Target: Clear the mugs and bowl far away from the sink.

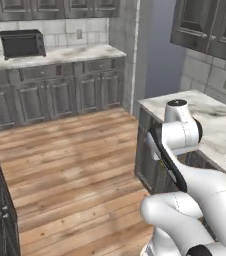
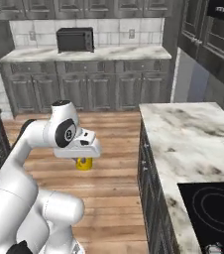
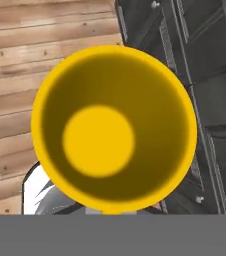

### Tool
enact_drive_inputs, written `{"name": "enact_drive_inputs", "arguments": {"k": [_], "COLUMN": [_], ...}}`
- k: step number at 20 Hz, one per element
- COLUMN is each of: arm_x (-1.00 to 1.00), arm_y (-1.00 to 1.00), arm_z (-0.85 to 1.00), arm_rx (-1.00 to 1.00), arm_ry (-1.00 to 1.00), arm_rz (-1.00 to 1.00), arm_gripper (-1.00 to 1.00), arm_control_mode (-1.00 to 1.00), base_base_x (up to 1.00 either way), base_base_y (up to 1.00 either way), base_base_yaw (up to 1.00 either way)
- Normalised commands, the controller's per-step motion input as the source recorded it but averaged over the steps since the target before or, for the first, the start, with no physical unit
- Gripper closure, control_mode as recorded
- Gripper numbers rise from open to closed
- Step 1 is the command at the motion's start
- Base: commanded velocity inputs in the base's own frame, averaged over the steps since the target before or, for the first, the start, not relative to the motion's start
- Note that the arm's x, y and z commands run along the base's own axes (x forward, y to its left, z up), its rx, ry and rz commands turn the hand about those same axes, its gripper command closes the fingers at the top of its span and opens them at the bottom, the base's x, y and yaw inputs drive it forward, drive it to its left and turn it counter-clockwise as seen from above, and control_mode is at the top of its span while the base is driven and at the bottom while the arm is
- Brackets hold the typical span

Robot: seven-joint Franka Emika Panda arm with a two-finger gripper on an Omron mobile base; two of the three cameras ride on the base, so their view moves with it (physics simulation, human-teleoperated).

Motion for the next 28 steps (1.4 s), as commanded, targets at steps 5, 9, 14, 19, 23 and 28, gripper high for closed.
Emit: {"name": "enact_drive_inputs", "arguments": {"k": [5,9,14,19,23,28], "arm_x": [0.00,0.00,0.00,0.00,0.00,0.00], "arm_y": [0.00,0.00,0.00,0.00,0.00,0.00], "arm_z": [0.00,0.00,0.00,0.00,0.00,0.00], "arm_rx": [0.00,0.00,0.00,0.00,0.00,0.00], "arm_ry": [0.00,0.00,0.00,0.00,0.00,0.00], "arm_rz": [0.00,0.00,0.00,0.00,0.00,0.00], "arm_gripper": [1.00,1.00,1.00,1.00,1.00,1.00], "arm_control_mode": [1.00,1.00,1.00,1.00,1.00,1.00], "base_base_x": [0.02,0.48,0.76,0.86,0.59,0.45], "base_base_y": [0.02,0.66,0.87,0.84,0.63,0.56], "base_base_yaw": [-0.94,-0.75,-0.65,-0.60,-0.65,-0.67]}}
